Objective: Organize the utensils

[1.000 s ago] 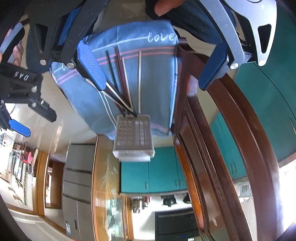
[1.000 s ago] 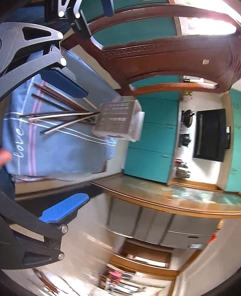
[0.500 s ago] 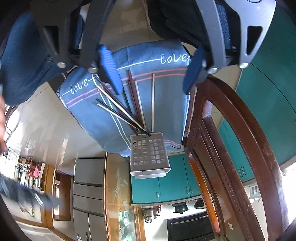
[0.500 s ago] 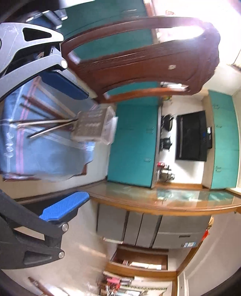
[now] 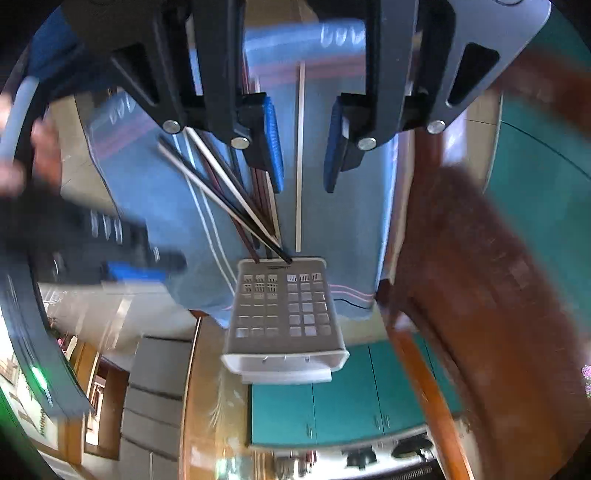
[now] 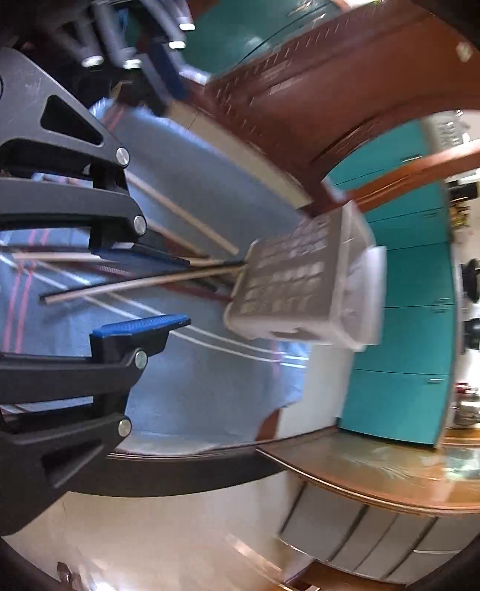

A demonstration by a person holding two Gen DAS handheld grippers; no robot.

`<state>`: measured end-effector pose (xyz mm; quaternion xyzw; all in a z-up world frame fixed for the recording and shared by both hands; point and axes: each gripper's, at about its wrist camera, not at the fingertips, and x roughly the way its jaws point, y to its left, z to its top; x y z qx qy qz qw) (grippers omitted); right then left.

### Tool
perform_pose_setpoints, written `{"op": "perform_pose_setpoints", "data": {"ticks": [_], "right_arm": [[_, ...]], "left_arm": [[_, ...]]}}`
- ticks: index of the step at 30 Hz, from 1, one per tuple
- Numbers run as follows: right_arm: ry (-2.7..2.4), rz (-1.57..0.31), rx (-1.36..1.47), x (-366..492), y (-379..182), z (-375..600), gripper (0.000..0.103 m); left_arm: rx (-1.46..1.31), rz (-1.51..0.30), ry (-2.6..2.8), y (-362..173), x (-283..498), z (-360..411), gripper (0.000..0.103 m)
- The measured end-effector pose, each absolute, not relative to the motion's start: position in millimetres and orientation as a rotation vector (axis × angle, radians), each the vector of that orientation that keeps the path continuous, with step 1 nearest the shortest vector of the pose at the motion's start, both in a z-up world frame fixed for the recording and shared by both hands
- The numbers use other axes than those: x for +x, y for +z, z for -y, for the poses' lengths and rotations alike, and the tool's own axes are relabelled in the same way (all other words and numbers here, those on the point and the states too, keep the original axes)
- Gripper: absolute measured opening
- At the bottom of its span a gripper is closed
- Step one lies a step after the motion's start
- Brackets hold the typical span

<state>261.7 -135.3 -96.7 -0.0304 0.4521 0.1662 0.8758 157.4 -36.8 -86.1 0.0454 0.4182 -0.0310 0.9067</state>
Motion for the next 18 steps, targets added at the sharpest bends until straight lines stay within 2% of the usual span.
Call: {"op": "perform_pose_setpoints", "data": {"ticks": [6,9,13,16,18], "right_arm": [[0.402,-0.976,0.093,294.7,-126.7,150.0,0.029],[0.439,-0.985,0.133,294.6,-147.8,153.2,0.033],[0.455,-1.043,0.059,289.6,-170.3,149.3,0.042],[0.506,-1.068,0.059,281.9,-177.5,145.5,0.043],[0.518,-1.087,0.053,278.2,-181.0,143.1,0.043]], "left_arm": [[0.08,-0.893,-0.038,-131.8,232.0,35.5,0.025],[0.047,-0.917,-0.059,-146.8,248.6,38.9,0.042],[0.037,-0.956,-0.014,-169.9,266.4,34.7,0.043],[-0.05,-0.999,-0.018,-178.8,275.4,21.2,0.043],[-0.074,-0.989,-0.028,-178.4,275.7,16.8,0.049]]}}
